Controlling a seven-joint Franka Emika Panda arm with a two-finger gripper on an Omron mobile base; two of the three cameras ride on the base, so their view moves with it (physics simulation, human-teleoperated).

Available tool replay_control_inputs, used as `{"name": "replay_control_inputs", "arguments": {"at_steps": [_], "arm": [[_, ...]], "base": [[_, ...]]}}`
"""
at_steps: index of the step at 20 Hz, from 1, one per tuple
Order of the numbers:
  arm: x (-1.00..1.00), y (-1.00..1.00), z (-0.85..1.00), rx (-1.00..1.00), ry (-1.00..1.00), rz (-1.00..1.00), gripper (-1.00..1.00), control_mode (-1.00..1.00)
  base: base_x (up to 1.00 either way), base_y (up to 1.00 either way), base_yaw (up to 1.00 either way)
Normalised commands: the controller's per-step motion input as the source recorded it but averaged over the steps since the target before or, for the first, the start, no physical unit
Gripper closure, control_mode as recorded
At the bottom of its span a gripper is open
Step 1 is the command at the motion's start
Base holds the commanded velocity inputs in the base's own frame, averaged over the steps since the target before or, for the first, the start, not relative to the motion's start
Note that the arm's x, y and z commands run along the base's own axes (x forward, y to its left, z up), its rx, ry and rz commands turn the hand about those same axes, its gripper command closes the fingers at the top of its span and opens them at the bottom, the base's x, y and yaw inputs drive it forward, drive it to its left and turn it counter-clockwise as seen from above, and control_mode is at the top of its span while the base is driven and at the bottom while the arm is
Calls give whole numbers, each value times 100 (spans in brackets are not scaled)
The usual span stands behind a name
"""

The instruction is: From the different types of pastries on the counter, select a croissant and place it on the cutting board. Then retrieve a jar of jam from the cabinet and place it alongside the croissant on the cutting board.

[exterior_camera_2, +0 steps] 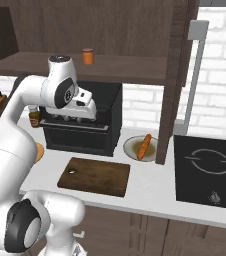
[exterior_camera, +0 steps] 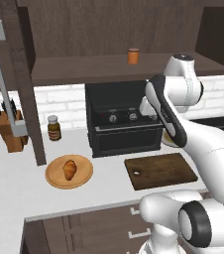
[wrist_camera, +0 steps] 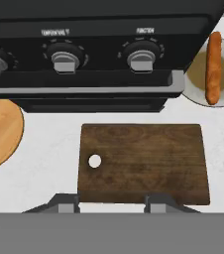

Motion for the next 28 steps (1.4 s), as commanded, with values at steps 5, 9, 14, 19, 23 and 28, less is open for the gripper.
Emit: {"name": "replay_control_inputs", "arguments": {"at_steps": [5, 9, 14, 19, 23, 28], "arm": [[0, 41, 0, 0, 1, 0, -100, -100], [0, 62, 0, 0, 5, 6, -100, -100], [0, 46, -7, 7, 7, 25, -100, -100], [0, 45, -1, 3, 0, 24, -100, -100], [0, 70, 0, 5, 0, 11, -100, -100], [0, 86, -1, 0, 0, 4, -100, -100]], "base": [[0, 0, 0], [0, 0, 0], [0, 0, 0], [0, 0, 0], [0, 0, 0], [0, 0, 0]]}}
